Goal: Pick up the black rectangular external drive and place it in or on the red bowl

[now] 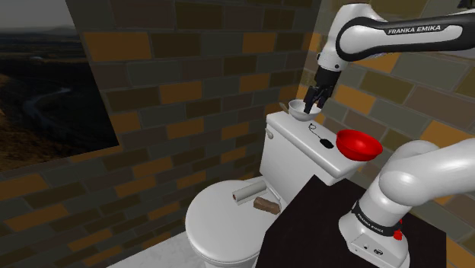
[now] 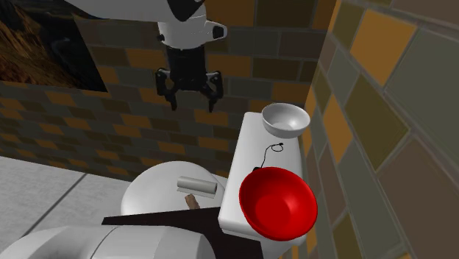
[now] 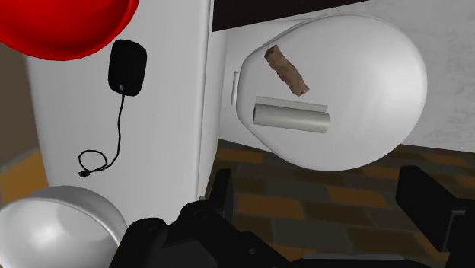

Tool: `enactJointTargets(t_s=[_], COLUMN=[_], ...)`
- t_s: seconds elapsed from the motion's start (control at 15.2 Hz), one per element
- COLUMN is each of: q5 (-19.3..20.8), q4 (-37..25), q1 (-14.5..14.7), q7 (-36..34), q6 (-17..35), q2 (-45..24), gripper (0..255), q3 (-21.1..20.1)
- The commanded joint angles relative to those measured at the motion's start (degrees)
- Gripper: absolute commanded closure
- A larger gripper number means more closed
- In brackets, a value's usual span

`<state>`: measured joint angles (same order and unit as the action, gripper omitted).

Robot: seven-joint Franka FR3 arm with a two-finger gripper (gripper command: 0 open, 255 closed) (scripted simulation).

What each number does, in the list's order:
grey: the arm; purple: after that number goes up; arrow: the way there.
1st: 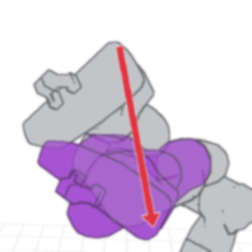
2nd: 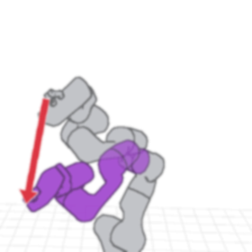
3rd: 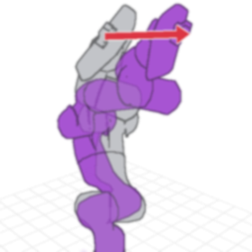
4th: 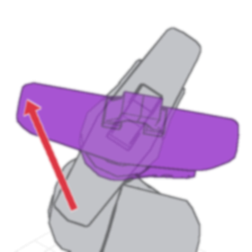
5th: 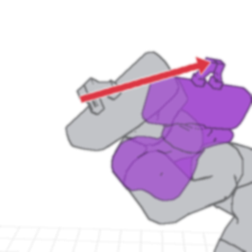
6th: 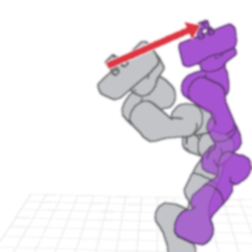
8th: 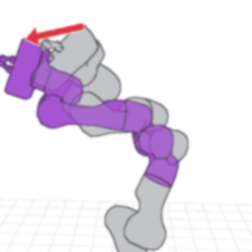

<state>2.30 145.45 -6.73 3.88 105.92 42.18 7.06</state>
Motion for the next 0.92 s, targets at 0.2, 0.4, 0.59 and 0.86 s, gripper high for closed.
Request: enactJointTargets(t_s=[0.2,0.4,0.59,0.86], q5=[3.03,4.79,6.31,7.62], q4=[5.08,6.71,7.73,8.09], q1=[-3.03,-4.84,-6.47,-8.12], q7=[4.31,7.11,10.0,14.14], q6=[6.58,10.54,14.73,20.55], q2=[-2.03,-4.67,-8.13,-13.97], gripper=[0,0,0,0], q3=[5.06,8.38,11.83,16.65])
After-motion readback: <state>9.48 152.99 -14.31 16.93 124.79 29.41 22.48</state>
